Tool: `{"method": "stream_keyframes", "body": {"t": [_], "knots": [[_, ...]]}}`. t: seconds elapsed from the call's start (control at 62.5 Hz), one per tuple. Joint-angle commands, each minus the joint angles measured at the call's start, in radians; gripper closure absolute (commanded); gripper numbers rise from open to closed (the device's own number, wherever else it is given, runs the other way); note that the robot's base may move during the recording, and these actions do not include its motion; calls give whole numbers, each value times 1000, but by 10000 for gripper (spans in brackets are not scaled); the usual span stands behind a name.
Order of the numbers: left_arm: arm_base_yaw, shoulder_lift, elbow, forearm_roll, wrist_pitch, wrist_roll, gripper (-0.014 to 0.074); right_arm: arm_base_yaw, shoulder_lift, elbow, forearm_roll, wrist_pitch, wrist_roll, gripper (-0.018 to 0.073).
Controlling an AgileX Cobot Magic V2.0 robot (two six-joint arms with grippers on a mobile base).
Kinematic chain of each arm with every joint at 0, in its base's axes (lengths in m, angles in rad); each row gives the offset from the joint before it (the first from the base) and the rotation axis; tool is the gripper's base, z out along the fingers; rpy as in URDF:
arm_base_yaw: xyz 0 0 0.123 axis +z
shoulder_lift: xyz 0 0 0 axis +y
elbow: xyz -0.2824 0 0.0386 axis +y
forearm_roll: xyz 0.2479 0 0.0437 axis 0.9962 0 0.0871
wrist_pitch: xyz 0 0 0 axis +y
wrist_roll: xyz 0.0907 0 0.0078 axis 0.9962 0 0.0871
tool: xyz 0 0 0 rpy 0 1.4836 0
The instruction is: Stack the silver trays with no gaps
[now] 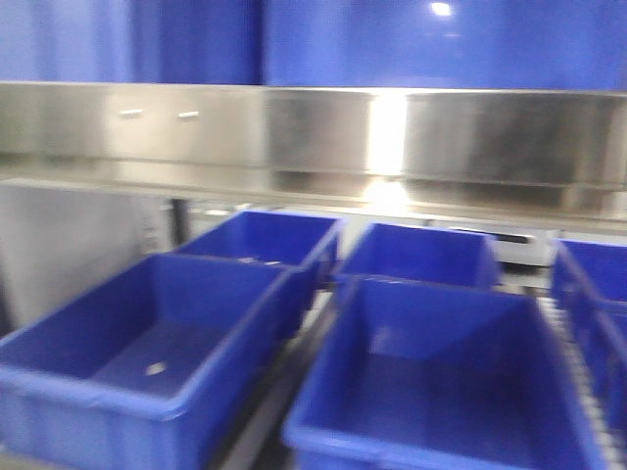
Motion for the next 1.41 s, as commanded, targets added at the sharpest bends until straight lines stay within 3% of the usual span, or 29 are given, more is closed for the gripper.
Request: {"method": "stream_keyframes", "body": {"t": [0.0,1.391], "knots": [[-21,4,-7,-36,-94,-4,615,19,0,-10,45,-81,-1,627],[-21,4,-7,-36,-94,-4,615,19,0,-10,45,-81,-1,627]]}}
